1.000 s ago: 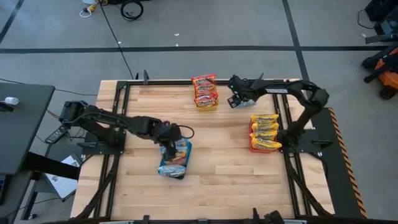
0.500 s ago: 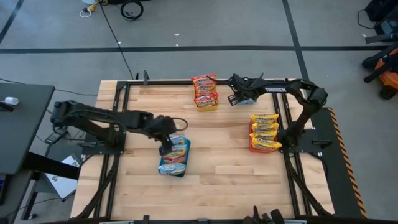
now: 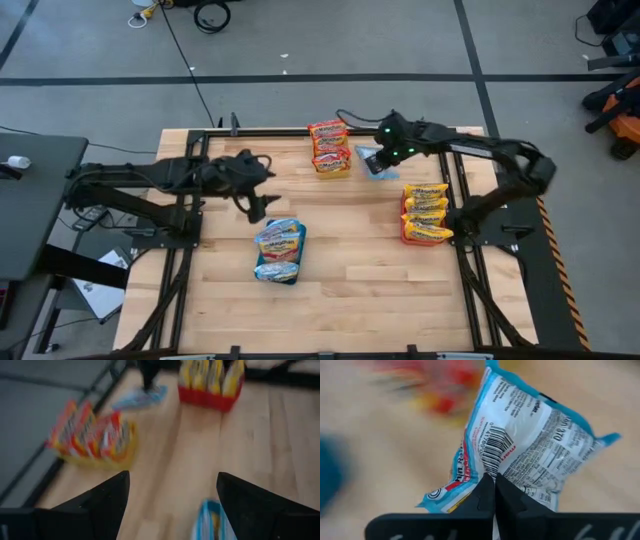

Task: Sort Maruchan noodles
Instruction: Put the blue noodle pack into the blue bin

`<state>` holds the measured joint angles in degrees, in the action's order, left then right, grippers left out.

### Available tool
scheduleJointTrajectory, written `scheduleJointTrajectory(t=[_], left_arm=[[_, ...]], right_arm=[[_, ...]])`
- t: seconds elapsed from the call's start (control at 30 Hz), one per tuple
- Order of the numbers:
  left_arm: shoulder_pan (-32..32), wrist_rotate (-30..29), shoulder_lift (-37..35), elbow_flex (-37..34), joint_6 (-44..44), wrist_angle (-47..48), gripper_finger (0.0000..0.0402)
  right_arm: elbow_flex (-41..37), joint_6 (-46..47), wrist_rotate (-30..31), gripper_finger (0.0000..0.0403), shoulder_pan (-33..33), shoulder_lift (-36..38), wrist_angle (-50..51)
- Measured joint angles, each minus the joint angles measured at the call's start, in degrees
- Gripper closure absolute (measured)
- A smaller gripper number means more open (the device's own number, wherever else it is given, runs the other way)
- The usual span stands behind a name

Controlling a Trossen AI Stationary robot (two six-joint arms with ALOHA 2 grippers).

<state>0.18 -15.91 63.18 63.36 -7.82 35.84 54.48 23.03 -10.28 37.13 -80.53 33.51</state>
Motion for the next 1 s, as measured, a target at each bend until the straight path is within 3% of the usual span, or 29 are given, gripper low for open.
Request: scheduleJointTrajectory(t=[0.17,0.27,0.43,0.57,0.67,0.83,1.0], left_arm=[[2.05,0.57,0.30,-0.08,4.12,-7.66,0.0099],[2.57,1.19,1.47,-0.04,7.96,-15.21,0.0099],[2.54,6.90,4.69,0.00,14.47,-27.04,0.0099],[2.54,8.91,8.85,-0.07,15.61,-30.93,0.0099],[2.89,12.30,9.74,-0.09,9.52,-30.47,0.0099],[5.54,24.06,8.60,-0.16,-0.32,-30.36,0.0099],[6.81,33.27,9.98,-0.08,-4.96,-42.17,0.0099]], right_arm=[[0.06,-0.12,-25.83,0.0395,-2.25,10.74,0.26],[0.11,3.67,-32.47,0.0397,-3.46,15.18,-0.02],[0.11,8.82,-33.02,0.0397,-7.34,18.11,-0.93],[0.09,12.34,-27.76,0.0398,-11.58,17.52,-5.73],[0.09,13.39,-26.84,0.0398,-15.31,17.77,-15.26],[0.09,10.41,-25.68,0.0398,-21.56,20.03,-37.14],[0.17,5.45,-23.51,0.0398,-25.75,19.37,-55.62]])
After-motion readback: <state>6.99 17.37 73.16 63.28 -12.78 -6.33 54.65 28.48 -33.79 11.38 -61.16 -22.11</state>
